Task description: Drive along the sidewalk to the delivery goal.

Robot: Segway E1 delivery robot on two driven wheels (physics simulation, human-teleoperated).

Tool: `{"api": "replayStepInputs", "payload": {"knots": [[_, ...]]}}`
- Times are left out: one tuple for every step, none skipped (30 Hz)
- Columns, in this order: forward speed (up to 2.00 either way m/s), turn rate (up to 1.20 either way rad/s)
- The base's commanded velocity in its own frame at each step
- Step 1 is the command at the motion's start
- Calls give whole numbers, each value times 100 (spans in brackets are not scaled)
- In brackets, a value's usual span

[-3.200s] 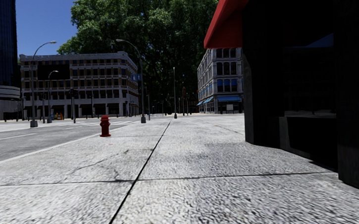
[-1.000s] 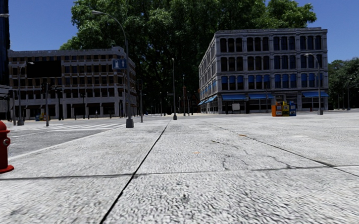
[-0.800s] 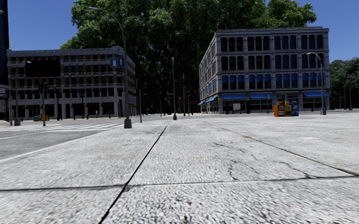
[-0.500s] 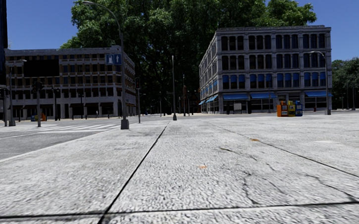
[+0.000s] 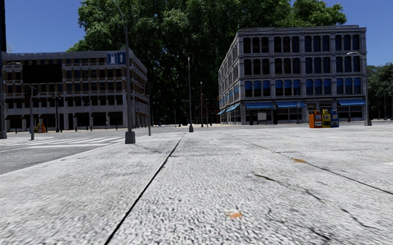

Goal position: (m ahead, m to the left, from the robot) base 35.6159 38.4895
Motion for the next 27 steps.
{"api": "replayStepInputs", "payload": {"knots": [[190,0],[190,0],[190,0],[190,0],[190,0],[190,0],[190,0],[190,0],[190,0],[190,0],[190,0],[190,0],[190,0],[190,0],[190,0],[190,0],[190,0],[190,0],[190,0],[190,0],[190,0],[190,0],[190,0],[190,0],[190,0],[190,0],[190,0]]}}
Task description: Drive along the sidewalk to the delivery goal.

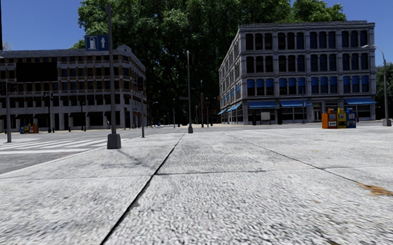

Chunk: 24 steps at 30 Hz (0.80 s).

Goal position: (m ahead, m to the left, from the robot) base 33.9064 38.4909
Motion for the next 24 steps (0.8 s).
{"api": "replayStepInputs", "payload": {"knots": [[190,0],[191,0],[191,0],[191,0],[191,0],[191,0],[191,0],[191,0],[191,0],[191,0],[191,0],[192,0],[192,0],[192,0],[192,0],[192,0],[192,0],[193,0],[194,0],[194,0],[195,0],[195,0],[195,0],[195,0]]}}
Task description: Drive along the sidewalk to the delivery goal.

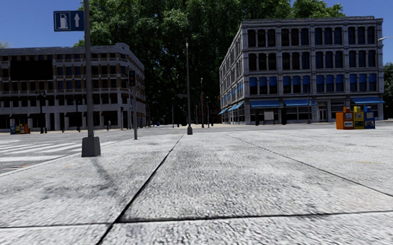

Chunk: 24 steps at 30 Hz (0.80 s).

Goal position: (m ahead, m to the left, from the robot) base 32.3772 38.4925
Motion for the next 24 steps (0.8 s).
{"api": "replayStepInputs", "payload": {"knots": [[195,0],[196,0],[196,0],[196,0],[196,0],[197,0],[197,0],[197,0],[197,0],[197,0],[197,0],[197,0],[197,0],[197,0],[197,0],[197,0],[198,0],[198,0],[198,0],[198,0],[198,0],[198,0],[198,0],[198,0]]}}
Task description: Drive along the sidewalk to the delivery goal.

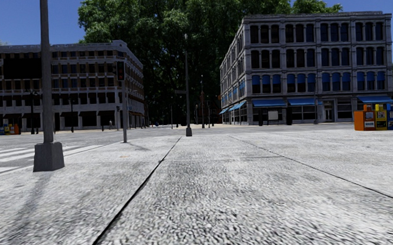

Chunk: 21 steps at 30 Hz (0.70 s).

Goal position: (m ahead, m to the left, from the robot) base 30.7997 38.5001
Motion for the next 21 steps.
{"api": "replayStepInputs", "payload": {"knots": [[198,0],[198,0],[198,0],[198,0],[198,0],[198,0],[198,0],[198,0],[198,0],[198,0],[198,0],[198,0],[198,0],[198,0],[198,0],[198,0],[198,0],[198,0],[198,0],[198,0],[198,0]]}}
